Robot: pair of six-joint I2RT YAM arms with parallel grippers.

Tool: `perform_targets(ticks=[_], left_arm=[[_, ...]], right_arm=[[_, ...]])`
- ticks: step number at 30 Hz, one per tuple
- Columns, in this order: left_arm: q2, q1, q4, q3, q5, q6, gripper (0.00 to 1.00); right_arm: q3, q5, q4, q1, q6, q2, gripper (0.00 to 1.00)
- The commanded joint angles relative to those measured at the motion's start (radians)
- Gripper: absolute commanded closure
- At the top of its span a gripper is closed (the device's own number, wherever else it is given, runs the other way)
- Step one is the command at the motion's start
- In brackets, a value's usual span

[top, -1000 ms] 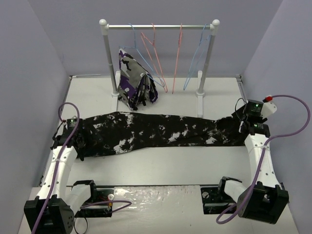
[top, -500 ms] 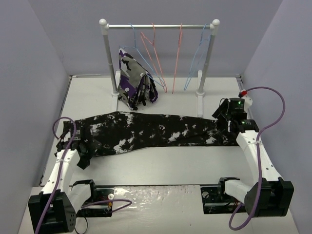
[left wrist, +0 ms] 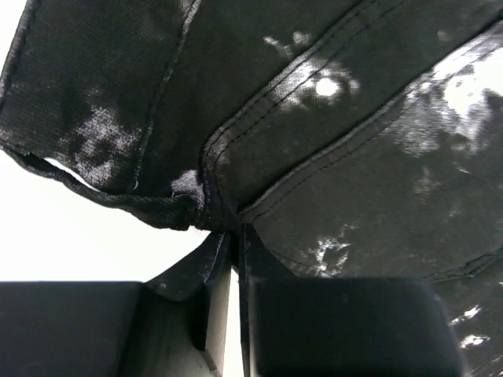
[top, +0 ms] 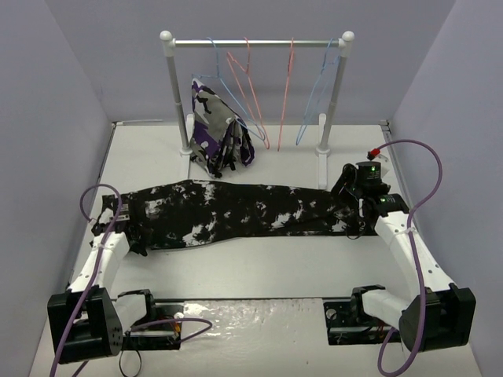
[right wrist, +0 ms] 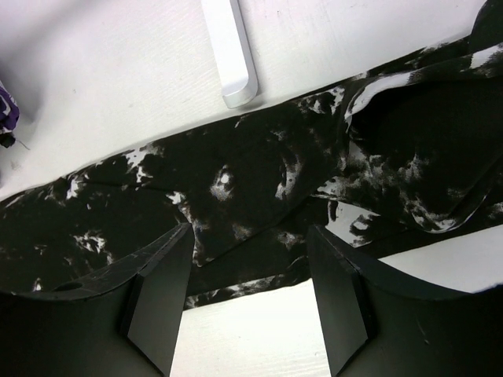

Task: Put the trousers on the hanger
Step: Fold the trousers at the center of the board.

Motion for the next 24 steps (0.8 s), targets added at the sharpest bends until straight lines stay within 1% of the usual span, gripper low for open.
perform_targets(ticks=[1,3,7,8,9,12,14,15,17,18,19,20,22,24], left_arm=[[-0.002,0.011,0.039,0.094,-0.051,0.040,1.00],[-0.002,0.011,0.031,0.129,-0.057,0.059,1.00],[0.025,0.011,0.013,0.333,-0.056,0.144,1.00],[0.053,0.011,0.012,0.400,-0.052,0.180,1.00],[0.077,0.011,0.012,0.516,-0.042,0.203,1.00],[0.189,0.007,0.004,0.761,0.022,0.275,1.00],[0.229,0.006,0.006,0.893,0.053,0.338,1.00],[0.232,0.008,0.014,0.911,0.057,0.379,1.00],[0.206,0.017,0.061,0.877,0.082,0.447,1.00],[0.183,0.034,0.105,0.818,0.120,0.460,1.00],[0.166,0.057,0.153,0.754,0.128,0.473,1.00],[0.146,0.095,0.221,0.661,0.193,0.484,1.00],[0.134,0.171,0.336,0.551,0.292,0.497,1.00],[0.137,0.217,0.403,0.431,0.375,0.523,1.00]], right_arm=[[0.016,0.015,0.027,0.007,-0.016,-0.024,0.43],[0.016,0.018,0.026,0.006,-0.017,-0.025,0.43],[0.023,0.018,0.023,0.005,-0.023,-0.026,0.43],[0.023,0.019,0.023,0.005,-0.026,-0.027,0.43],[0.023,0.021,0.023,0.005,-0.027,-0.026,0.43],[0.023,0.031,0.023,0.004,-0.033,-0.027,0.43],[0.023,0.032,0.024,0.002,-0.036,-0.025,0.43],[0.023,0.032,0.024,0.002,-0.037,-0.025,0.43],[0.021,0.032,0.021,0.002,-0.037,-0.027,0.43],[0.019,0.032,0.021,0.003,-0.036,-0.028,0.43],[0.014,0.032,0.023,0.002,-0.036,-0.030,0.43],[0.007,0.034,0.023,0.002,-0.036,-0.033,0.43],[-0.005,0.034,0.021,0.001,-0.035,-0.042,0.43],[-0.016,0.030,0.021,0.000,-0.038,-0.049,0.43]])
